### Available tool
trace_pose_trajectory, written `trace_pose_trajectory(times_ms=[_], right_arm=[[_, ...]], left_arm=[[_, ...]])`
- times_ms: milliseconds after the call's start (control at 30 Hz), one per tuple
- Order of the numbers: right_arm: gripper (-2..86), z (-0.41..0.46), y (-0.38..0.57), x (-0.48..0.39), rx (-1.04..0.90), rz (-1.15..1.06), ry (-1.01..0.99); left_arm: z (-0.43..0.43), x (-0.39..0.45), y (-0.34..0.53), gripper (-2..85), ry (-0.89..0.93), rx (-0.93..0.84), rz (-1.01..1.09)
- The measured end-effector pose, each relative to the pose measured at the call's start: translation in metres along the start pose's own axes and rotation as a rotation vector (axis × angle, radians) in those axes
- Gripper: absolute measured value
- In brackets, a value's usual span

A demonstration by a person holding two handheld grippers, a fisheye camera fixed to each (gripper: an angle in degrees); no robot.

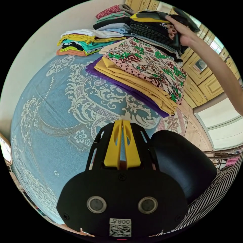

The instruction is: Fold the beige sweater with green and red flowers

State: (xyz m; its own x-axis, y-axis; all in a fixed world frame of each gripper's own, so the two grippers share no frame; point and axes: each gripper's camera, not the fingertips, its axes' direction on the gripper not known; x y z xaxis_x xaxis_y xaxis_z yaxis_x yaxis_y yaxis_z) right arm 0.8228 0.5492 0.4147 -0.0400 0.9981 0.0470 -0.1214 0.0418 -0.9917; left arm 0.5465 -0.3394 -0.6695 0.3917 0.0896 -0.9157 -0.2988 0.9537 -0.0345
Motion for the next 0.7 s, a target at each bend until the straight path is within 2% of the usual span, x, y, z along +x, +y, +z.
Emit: trace_pose_trajectory(times_ms=[133, 367, 700], right_arm=[[9.6, 0.063, -0.072, -0.028, -0.035, -0.010, -0.039], [10.0, 0.159, -0.178, -0.085, -0.098, -0.076, -0.002], [8.2, 0.248, -0.236, -0.143, -0.169, -0.092, 0.118]], left_arm=[[-0.013, -0.003, 0.011, 0.2, 0.031, 0.013, -0.026], [-0.040, -0.009, 0.037, 0.2, 0.062, 0.072, -0.031], [-0.084, -0.023, 0.072, 0.2, 0.114, 0.146, -0.049]])
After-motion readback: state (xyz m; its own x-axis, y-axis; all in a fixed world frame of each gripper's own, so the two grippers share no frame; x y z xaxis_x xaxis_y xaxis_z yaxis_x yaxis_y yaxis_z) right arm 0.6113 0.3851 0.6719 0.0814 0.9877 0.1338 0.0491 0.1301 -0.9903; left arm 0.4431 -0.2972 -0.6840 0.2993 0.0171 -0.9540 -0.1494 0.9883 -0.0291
